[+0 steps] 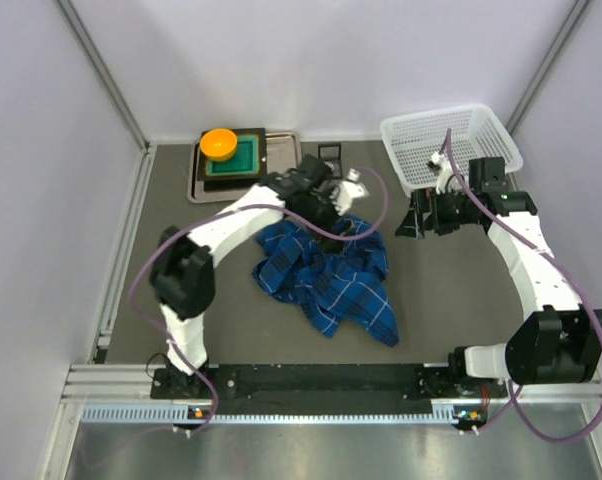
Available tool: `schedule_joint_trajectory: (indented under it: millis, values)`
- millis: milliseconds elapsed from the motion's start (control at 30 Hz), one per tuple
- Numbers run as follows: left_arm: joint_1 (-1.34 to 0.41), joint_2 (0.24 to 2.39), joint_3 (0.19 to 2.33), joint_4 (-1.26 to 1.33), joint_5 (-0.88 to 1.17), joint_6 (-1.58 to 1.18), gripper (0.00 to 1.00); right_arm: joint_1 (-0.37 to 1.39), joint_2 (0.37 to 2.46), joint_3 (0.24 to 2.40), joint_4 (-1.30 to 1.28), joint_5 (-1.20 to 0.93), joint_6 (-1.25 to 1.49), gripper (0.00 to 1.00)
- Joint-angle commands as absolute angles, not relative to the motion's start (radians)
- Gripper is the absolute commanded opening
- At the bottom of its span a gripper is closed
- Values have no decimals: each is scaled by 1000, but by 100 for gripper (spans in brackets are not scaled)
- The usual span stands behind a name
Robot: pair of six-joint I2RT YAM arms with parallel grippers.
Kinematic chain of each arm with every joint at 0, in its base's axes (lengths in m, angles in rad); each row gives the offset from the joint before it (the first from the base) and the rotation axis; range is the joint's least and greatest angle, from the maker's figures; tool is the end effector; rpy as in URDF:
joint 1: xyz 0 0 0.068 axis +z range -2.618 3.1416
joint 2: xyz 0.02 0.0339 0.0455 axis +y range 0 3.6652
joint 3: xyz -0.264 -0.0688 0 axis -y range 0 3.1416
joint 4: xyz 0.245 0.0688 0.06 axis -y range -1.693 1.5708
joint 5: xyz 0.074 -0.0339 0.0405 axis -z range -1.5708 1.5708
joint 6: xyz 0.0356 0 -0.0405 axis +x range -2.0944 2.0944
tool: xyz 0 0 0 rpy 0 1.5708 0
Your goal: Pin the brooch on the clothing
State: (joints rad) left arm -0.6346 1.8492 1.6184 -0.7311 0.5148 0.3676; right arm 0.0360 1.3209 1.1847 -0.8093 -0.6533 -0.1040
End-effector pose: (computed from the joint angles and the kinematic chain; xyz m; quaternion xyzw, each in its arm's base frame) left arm 0.3156 -0.2541 0.2836 0.5101 0.7725 -0.2793 0.2550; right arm 0.2645 0.0312 0.3126 -0.1615 0.8921 0.2952 0.3015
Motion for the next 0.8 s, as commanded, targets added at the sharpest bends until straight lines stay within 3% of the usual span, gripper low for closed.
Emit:
schedule_joint_trajectory:
  millis: [0,33,67,100,133,267,400,533,633,767]
  values:
    - [-733,1997,1733,-895,361,442,76,11,1256,1170,-810,-686,-98,99]
    - [-744,2017,1753,-932,371,455,41,11,1253,1169,-811,-680,-101,99]
    - [-752,2046,1778,-971,380,472,21,11,1250,1166,-811,-678,-110,99]
    - [-758,2052,1799,-1036,400,480,6,11,1250,1166,-811,-678,-113,99]
    - [-758,2054,1860,-1072,434,488,0,9,1255,1167,-811,-675,-117,99]
    - [-729,1850,1893,-1086,558,552,0,11,1285,1192,-811,-692,-133,99]
    - [-637,1476,1569,-959,571,707,0,9,1310,1212,-811,-721,-164,99]
    - [-632,1115,1251,-1103,454,1066,0,15,1360,1236,-813,-765,-170,99]
    - [-630,961,1013,-1238,332,1219,0,34,1397,1246,-813,-795,-167,99]
    - [-630,858,795,-1207,221,1235,0,107,1440,1247,-810,-798,-166,98]
